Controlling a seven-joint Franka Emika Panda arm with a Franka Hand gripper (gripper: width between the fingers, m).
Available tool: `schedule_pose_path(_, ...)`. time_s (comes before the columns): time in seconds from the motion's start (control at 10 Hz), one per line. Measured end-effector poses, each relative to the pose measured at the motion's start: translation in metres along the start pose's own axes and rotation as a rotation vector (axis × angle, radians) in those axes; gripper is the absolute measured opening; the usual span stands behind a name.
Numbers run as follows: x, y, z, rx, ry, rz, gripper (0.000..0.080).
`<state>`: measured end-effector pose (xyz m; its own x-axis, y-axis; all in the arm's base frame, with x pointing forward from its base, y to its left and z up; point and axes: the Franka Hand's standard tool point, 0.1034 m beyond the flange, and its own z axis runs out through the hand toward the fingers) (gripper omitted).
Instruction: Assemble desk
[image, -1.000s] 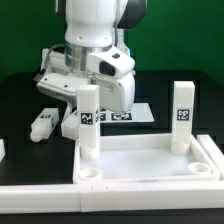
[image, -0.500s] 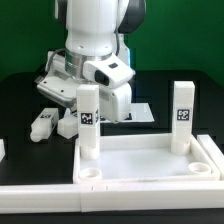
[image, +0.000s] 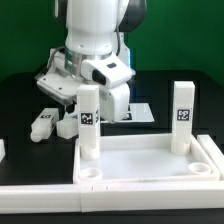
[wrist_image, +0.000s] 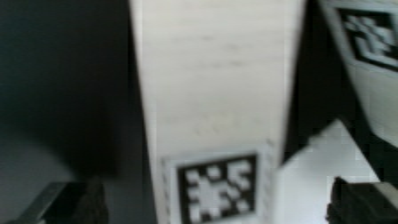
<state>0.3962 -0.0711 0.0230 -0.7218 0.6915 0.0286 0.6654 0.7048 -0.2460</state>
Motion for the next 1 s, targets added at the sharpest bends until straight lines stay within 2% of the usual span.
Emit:
schedule_pose_path(0.2,-0.002,-0.004,-0.034,0.016,-0.032,0.146,0.0641)
schedule_pose_path(0.3,-0.009,-0.005,-0.049,0.015,-0.048,0.241,0.0648)
schedule_pose_path(0.4,-0.012,-0.004,-0.052,0.006,-0.055,0.312,0.0648)
schedule_pose_path(0.8,-0.009,-0.006,-0.048,0.007,-0.045,0.57,0.0649)
schedule_pose_path(0.9,-0.012,-0.017,-0.047,0.029,-0.022,0.72,0.0649)
schedule_pose_path(1.0,-0.019,-0.033,-0.049,0.065,0.006,0.887,0.0649)
